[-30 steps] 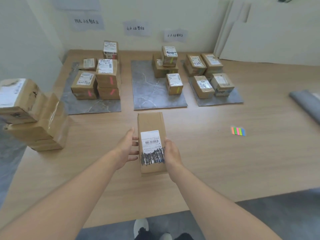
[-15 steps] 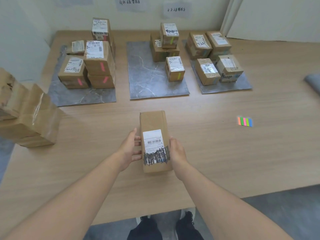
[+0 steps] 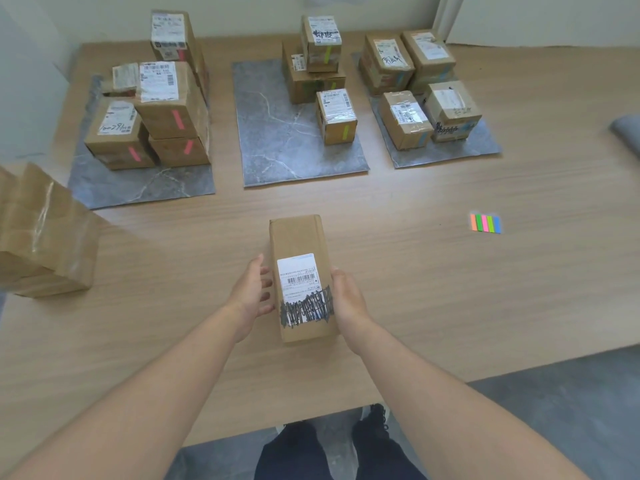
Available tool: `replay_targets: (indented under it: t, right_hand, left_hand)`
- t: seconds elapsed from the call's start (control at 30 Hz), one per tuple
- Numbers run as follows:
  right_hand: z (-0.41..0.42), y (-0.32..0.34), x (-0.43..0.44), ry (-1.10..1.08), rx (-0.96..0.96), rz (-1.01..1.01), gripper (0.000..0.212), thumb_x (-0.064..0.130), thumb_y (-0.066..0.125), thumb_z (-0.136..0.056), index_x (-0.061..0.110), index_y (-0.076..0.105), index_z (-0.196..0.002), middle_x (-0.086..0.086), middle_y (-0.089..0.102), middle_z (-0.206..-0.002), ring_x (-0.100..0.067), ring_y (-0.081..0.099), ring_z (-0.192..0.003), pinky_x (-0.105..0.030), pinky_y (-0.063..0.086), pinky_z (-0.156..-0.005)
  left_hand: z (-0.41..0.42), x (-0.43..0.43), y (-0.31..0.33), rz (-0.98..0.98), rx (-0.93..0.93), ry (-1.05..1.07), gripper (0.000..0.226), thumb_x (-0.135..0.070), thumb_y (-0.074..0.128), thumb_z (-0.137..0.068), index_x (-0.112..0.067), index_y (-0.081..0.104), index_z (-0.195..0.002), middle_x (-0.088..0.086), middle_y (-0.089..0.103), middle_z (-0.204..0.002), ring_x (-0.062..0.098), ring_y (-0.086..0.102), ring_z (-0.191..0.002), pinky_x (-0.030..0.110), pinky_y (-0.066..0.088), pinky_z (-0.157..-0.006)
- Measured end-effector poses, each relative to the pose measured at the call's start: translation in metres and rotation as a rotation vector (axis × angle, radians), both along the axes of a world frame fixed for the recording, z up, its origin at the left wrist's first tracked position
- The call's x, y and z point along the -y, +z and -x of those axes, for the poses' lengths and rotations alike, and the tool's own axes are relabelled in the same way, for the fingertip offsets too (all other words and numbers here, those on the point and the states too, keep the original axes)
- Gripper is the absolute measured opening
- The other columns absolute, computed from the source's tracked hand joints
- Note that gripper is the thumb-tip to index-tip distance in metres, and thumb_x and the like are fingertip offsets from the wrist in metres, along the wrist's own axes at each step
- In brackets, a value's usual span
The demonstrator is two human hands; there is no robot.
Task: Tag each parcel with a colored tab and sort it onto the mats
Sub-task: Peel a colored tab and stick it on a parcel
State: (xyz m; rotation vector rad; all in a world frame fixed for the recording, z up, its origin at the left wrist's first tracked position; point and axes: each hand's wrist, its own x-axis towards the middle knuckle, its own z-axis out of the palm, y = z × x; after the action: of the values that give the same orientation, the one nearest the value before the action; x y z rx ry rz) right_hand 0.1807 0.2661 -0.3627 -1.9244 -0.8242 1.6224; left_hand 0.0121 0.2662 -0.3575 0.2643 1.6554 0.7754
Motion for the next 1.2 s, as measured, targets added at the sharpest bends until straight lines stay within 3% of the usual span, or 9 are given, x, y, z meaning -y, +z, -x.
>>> replay_targets:
  t: [0.07, 0.13, 0.27, 0.37, 0.5, 0.67, 0.8, 0.93, 1.2]
  right_hand:
    - [-0.005, 0.005, -0.003, -0.043, 0.004, -0.024, 0.029, 0.043, 0.041, -0.106, 0.019, 0.056, -0.111, 0.004, 0.058, -0.098, -0.015, 0.051, -0.094, -0.031, 0.035, -0.081]
    - [-0.014, 0.010, -0.009, -0.094, 0.012, -0.059, 0.026, 0.040, 0.042, -0.106, 0.018, 0.056, -0.109, 0.009, 0.053, -0.091, -0.016, 0.049, -0.095, -0.030, 0.033, -0.084]
    - [-0.031, 0.017, -0.019, -0.157, 0.005, -0.128, 0.024, 0.040, 0.045, -0.104, 0.021, 0.060, -0.109, 0.008, 0.061, -0.102, -0.017, 0.055, -0.106, -0.031, 0.037, -0.090]
    - [-0.049, 0.022, -0.024, -0.204, -0.008, -0.163, 0.018, 0.039, 0.046, -0.103, 0.027, 0.059, -0.103, 0.013, 0.060, -0.098, -0.018, 0.057, -0.110, -0.033, 0.039, -0.093]
    - [-0.086, 0.029, -0.038, -0.234, -0.030, -0.195, 0.023, 0.045, 0.049, -0.095, 0.026, 0.062, -0.098, 0.008, 0.063, -0.100, -0.023, 0.061, -0.114, -0.038, 0.045, -0.100]
    - [-0.145, 0.030, -0.062, -0.249, -0.085, -0.181, 0.044, 0.052, 0.045, -0.076, 0.019, 0.066, -0.096, -0.016, 0.068, -0.118, -0.035, 0.061, -0.116, -0.044, 0.048, -0.094]
    - [-0.198, 0.028, -0.082, -0.202, -0.135, -0.173, 0.031, 0.050, 0.046, -0.080, 0.028, 0.064, -0.093, 0.001, 0.069, -0.114, -0.026, 0.063, -0.113, -0.044, 0.047, -0.102]
    - [-0.255, 0.012, -0.105, -0.203, -0.160, -0.182, 0.022, 0.032, 0.046, -0.102, 0.023, 0.066, -0.108, 0.000, 0.068, -0.118, -0.027, 0.064, -0.110, -0.041, 0.051, -0.097]
    - [-0.331, -0.010, -0.131, -0.282, -0.147, -0.152, 0.023, 0.028, 0.044, -0.105, 0.021, 0.066, -0.110, 0.001, 0.068, -0.109, -0.016, 0.060, -0.087, -0.031, 0.050, -0.074]
  left_hand:
    - [-0.002, -0.007, 0.006, -0.081, -0.078, 0.028, 0.055, -0.050, 0.035, -0.103, -0.016, 0.045, -0.146, 0.009, 0.048, -0.144, 0.030, 0.043, -0.134, 0.046, 0.042, -0.108]
    - [-0.007, -0.016, 0.016, -0.163, -0.122, 0.040, 0.051, -0.046, 0.034, -0.104, -0.017, 0.046, -0.144, 0.007, 0.048, -0.145, 0.023, 0.045, -0.128, 0.041, 0.040, -0.106]
    - [-0.024, -0.035, 0.034, -0.280, -0.152, 0.038, 0.030, -0.039, 0.036, -0.104, -0.024, 0.062, -0.105, -0.006, 0.062, -0.109, 0.008, 0.054, -0.095, 0.030, 0.040, -0.087]
    - [-0.043, -0.044, 0.040, -0.305, -0.184, -0.028, 0.042, -0.044, 0.038, -0.102, -0.018, 0.060, -0.128, -0.001, 0.058, -0.131, 0.014, 0.049, -0.116, 0.031, 0.036, -0.101]
    - [-0.086, -0.056, 0.045, -0.293, -0.181, -0.098, 0.046, -0.047, 0.037, -0.102, -0.019, 0.057, -0.133, 0.000, 0.054, -0.137, 0.018, 0.044, -0.129, 0.043, 0.031, -0.117]
    - [-0.156, -0.080, 0.042, -0.252, -0.169, -0.119, 0.050, -0.045, 0.034, -0.104, -0.016, 0.054, -0.139, 0.000, 0.053, -0.135, 0.017, 0.043, -0.128, 0.038, 0.033, -0.112]
    - [-0.213, -0.097, 0.035, -0.214, -0.183, -0.115, 0.048, -0.045, 0.034, -0.104, -0.016, 0.056, -0.136, 0.002, 0.055, -0.134, 0.021, 0.045, -0.120, 0.038, 0.036, -0.103]
    - [-0.270, -0.114, 0.025, -0.186, -0.178, -0.130, 0.050, -0.046, 0.034, -0.103, -0.016, 0.056, -0.136, 0.005, 0.054, -0.140, 0.027, 0.044, -0.130, 0.042, 0.035, -0.109]
    - [-0.357, -0.142, 0.011, -0.193, -0.153, -0.239, 0.047, -0.042, 0.035, -0.104, -0.017, 0.056, -0.137, 0.005, 0.055, -0.143, 0.024, 0.047, -0.133, 0.039, 0.034, -0.112]
